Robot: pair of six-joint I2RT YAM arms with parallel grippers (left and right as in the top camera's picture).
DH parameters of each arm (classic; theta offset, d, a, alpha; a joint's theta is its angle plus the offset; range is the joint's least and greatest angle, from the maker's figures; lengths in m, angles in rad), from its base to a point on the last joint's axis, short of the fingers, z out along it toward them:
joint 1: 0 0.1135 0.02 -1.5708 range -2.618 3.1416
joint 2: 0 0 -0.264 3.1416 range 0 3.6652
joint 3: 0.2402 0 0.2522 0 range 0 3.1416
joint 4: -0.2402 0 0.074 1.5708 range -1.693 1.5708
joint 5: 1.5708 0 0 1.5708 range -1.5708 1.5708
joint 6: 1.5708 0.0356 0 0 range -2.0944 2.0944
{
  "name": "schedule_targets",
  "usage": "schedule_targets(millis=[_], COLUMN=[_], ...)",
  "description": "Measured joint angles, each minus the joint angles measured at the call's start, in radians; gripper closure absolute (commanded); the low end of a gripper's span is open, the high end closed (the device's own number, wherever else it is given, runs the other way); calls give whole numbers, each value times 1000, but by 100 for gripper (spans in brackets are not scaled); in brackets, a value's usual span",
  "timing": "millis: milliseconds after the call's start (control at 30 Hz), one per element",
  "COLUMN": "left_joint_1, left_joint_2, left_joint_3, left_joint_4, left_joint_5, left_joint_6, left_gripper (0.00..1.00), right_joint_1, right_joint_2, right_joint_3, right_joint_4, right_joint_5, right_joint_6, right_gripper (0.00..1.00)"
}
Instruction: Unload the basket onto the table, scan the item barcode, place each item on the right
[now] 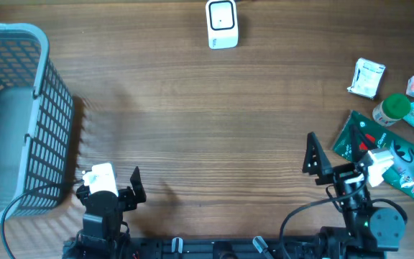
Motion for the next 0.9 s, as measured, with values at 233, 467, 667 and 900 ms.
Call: schedule_targets(millis=[233,467,667,900], left_joint_1=[0,0,0,0], left_joint_2=[0,0,0,0], left_joint_3=[0,0,0,0], left_joint_4=[0,0,0,0], left_joint_5=[0,0,0,0], left_joint_6=[0,0,0,0], left_gripper=[0,0,0,0], right_joint_1=[0,0,0,0], right_joint_2=[-2,-5,-5,-5], right_joint_3=[-163,-200,-200,-200], right_joint_4=[160,59,58,58], right_joint_5=[15,30,30,30], right_joint_6=[3,14,14,14], right_gripper=[0,0,0,0])
